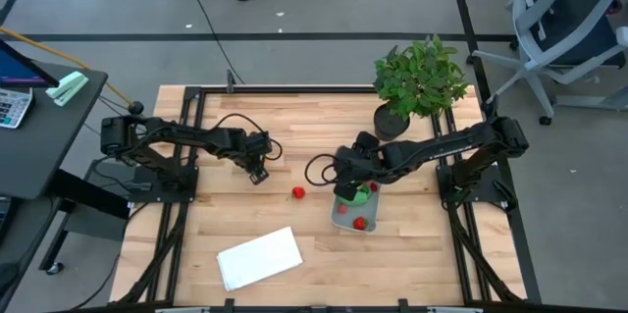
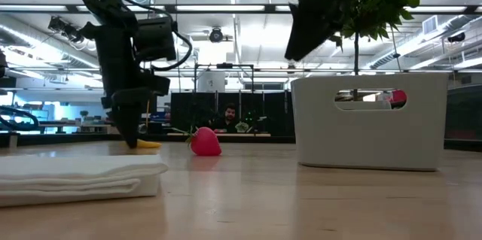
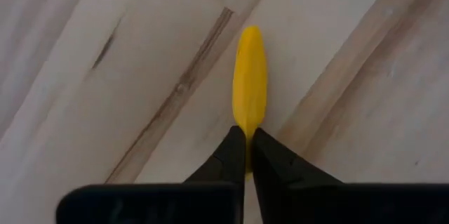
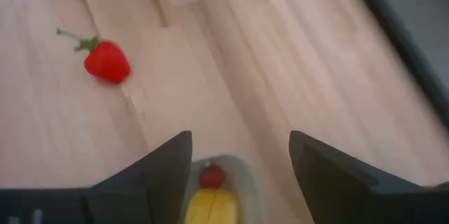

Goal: Pick and placing Produce into tupperware
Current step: Put the yellow corn into the gray bin

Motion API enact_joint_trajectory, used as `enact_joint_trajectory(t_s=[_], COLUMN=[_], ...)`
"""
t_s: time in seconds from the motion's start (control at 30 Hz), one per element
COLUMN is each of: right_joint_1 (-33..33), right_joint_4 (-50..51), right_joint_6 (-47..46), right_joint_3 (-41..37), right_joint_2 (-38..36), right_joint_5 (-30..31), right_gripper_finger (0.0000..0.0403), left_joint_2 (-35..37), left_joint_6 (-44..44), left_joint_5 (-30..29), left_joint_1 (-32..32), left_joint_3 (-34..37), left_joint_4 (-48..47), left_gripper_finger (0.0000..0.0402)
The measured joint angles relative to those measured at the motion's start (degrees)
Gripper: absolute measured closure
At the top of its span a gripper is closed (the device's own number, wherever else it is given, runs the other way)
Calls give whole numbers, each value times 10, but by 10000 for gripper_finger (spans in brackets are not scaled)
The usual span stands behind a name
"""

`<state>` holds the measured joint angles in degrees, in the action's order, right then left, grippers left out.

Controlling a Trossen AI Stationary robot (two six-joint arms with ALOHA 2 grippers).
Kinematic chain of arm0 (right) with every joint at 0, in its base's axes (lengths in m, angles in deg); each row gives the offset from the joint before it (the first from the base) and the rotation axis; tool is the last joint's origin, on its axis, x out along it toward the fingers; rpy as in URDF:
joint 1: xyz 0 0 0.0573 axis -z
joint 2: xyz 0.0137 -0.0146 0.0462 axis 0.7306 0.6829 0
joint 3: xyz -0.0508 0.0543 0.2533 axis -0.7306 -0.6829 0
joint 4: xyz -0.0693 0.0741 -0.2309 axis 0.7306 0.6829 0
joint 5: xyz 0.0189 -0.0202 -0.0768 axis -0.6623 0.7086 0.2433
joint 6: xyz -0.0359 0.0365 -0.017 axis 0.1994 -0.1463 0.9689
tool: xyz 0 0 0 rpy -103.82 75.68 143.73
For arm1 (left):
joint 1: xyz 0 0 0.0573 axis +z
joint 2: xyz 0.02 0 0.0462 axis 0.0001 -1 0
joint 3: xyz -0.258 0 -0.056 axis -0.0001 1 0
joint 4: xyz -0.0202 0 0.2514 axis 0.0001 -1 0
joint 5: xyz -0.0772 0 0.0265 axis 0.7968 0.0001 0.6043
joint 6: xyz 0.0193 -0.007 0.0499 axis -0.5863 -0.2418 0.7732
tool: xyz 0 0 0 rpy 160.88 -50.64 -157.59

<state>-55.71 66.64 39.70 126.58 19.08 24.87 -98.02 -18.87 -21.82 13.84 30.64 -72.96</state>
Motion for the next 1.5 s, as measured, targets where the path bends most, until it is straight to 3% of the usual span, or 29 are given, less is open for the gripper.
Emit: enact_joint_trajectory(t_s=[0.17,0.37,0.43,0.7,0.93,1.2,1.5], right_joint_1=[-1,10,15,32,31,30,30], right_joint_4=[0,0,-1,4,0,-11,-19], right_joint_6=[48,67,62,23,8,8,8], right_joint_3=[12,12,12,10,10,9,9], right_joint_2=[-36,-129,-162,-230,-211,-168,-141], right_joint_5=[59,221,247,247,242,179,166], right_gripper_finger=[155,155,155,155,155,155,155], left_joint_2=[-2,-2,-2,-42,-171,-239,-260], left_joint_6=[-1,9,37,98,120,135,196], left_joint_5=[-5,0,0,2,1,48,51], left_joint_1=[-23,-76,-99,-162,-182,-195,-202], left_joint_3=[-35,-130,-171,-288,-335,-404,-408], left_joint_4=[23,92,107,195,255,258,244], left_gripper_finger=[393,393,393,393,387,384,309])
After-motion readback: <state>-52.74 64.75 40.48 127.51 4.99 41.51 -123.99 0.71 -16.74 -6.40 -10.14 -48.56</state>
